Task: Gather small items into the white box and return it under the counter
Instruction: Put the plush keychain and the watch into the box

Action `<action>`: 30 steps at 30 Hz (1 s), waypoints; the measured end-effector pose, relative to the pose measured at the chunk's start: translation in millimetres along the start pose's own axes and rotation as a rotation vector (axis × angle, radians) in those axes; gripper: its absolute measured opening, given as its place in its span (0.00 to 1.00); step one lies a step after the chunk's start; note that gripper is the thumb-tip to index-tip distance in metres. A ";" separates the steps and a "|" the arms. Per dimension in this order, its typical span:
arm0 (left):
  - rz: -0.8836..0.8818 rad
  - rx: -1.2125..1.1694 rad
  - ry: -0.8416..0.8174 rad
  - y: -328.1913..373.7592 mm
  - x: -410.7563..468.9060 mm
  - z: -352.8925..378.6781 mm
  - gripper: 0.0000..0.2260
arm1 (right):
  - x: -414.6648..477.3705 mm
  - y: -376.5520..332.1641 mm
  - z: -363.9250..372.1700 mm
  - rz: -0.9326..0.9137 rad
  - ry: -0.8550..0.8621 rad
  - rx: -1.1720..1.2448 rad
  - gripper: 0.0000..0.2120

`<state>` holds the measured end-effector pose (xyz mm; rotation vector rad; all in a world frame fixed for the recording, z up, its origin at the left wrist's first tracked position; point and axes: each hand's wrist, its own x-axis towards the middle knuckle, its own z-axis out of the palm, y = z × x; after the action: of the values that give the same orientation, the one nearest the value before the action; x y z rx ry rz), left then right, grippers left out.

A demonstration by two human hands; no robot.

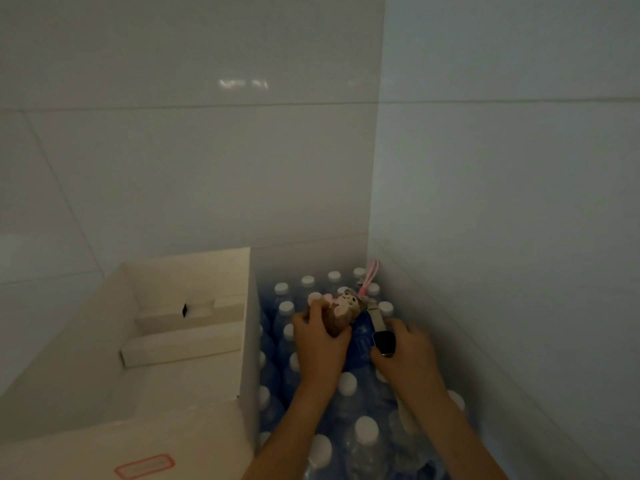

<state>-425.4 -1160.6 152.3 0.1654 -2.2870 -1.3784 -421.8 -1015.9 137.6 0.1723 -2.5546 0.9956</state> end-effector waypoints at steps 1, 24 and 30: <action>0.008 -0.010 0.002 0.7 -2.0 -0.2 0.24 | -1.0 -1.0 -0.1 -0.011 0.026 -0.002 0.09; 0.400 -0.233 0.387 114.2 -1.3 -83.4 0.17 | 18.3 -103.0 -79.7 -0.229 0.434 0.240 0.23; 0.447 -0.190 0.527 121.4 -1.9 -141.6 0.16 | 25.4 -157.6 -84.7 -0.368 0.382 0.366 0.24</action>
<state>-344.8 -1214.7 311.6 -0.0422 -1.6264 -1.1393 -378.9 -1074.9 302.9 0.4830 -1.8961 1.2007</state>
